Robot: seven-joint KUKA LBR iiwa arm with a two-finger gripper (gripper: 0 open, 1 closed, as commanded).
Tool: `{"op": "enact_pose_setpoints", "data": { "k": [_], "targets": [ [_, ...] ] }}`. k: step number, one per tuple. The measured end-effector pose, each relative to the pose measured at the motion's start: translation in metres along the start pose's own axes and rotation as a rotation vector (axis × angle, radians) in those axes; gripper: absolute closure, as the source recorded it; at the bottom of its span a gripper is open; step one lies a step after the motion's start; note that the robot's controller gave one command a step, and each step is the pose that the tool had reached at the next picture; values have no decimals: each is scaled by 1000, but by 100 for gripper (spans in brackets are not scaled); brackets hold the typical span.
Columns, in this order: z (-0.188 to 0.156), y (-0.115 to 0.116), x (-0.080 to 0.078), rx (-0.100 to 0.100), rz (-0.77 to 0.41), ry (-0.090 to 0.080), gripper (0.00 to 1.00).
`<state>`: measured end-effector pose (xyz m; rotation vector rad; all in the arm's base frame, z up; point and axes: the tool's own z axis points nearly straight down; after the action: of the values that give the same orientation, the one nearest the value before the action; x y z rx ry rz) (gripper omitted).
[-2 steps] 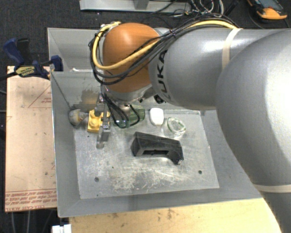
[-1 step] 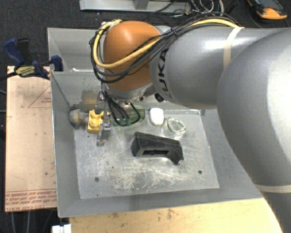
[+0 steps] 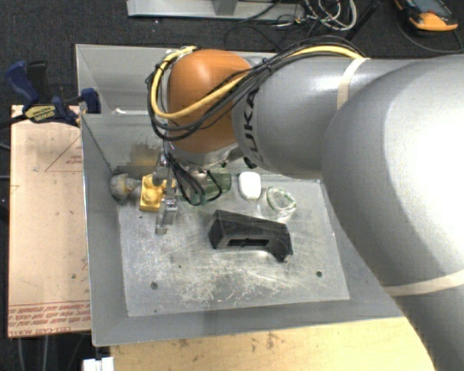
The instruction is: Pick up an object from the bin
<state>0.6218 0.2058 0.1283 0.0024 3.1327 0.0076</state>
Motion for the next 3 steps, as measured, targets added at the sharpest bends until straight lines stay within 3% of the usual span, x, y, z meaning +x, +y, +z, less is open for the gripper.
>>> {"op": "enact_pose_setpoints", "data": {
  "k": [1,2,3],
  "targets": [
    [32,-5,-13,-4,13,-13,0],
    [29,-5,-19,-11,17,-45,100],
    [29,-5,-19,-11,17,-45,100]
  ]
}}
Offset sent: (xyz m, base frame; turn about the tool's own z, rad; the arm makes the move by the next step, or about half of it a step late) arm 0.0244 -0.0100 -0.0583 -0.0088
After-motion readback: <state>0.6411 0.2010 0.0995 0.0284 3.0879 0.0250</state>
